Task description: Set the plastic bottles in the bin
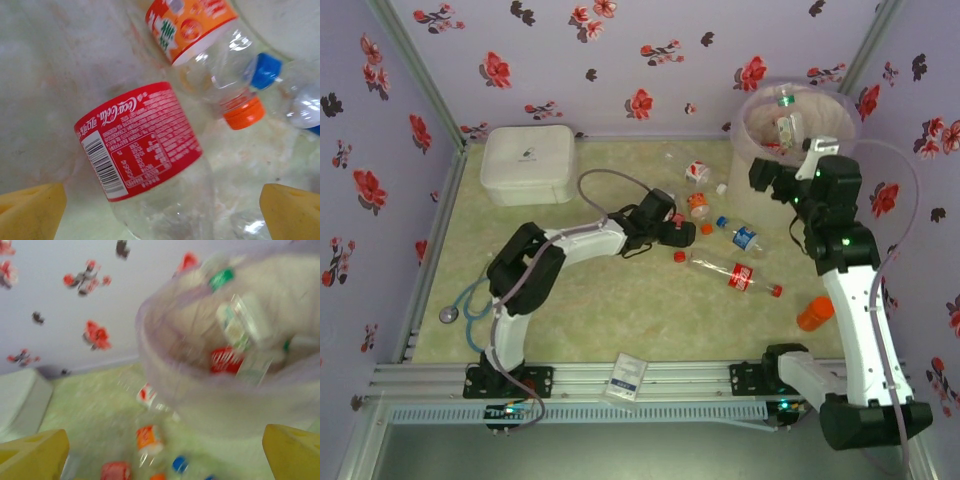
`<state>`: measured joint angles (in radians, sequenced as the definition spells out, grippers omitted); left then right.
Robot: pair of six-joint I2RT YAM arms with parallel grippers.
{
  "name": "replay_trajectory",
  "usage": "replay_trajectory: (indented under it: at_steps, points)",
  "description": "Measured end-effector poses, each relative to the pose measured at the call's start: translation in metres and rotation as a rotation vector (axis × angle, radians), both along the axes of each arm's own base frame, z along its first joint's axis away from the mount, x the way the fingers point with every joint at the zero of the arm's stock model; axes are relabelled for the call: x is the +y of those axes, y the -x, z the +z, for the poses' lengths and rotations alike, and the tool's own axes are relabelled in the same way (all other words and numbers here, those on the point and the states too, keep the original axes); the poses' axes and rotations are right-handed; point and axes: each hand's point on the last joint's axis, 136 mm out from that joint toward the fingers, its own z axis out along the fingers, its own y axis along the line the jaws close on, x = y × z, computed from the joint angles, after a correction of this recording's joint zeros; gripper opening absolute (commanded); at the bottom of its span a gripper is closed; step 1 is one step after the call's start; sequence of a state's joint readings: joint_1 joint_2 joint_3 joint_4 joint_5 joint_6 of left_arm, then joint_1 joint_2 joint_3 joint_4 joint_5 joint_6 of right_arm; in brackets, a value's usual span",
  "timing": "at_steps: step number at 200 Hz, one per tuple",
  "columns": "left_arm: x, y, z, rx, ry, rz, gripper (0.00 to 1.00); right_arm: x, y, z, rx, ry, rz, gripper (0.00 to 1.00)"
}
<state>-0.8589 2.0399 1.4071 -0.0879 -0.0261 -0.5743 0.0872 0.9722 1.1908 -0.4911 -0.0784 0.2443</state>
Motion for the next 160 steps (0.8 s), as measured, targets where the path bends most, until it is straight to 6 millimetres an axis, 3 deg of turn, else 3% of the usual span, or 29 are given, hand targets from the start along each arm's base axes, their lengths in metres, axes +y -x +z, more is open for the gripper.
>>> replay_trajectory:
  at_steps: [50,94,131,160]
  points:
    - [0.007,-0.006,-0.034,0.056,-0.041,0.030,0.99,0.028,0.045,-0.075,0.202,-0.138,0.136,0.99]
    - [0.012,-0.015,-0.036,0.067,-0.015,0.065,0.71,0.042,0.070,-0.120,0.276,-0.270,0.174,0.99]
    - [0.018,-0.018,-0.036,0.059,0.022,0.090,0.47,0.048,0.069,-0.137,0.300,-0.358,0.171,0.99]
    - [0.029,-0.007,-0.035,0.069,0.013,0.089,0.44,0.051,0.064,-0.128,0.267,-0.379,0.182,0.99]
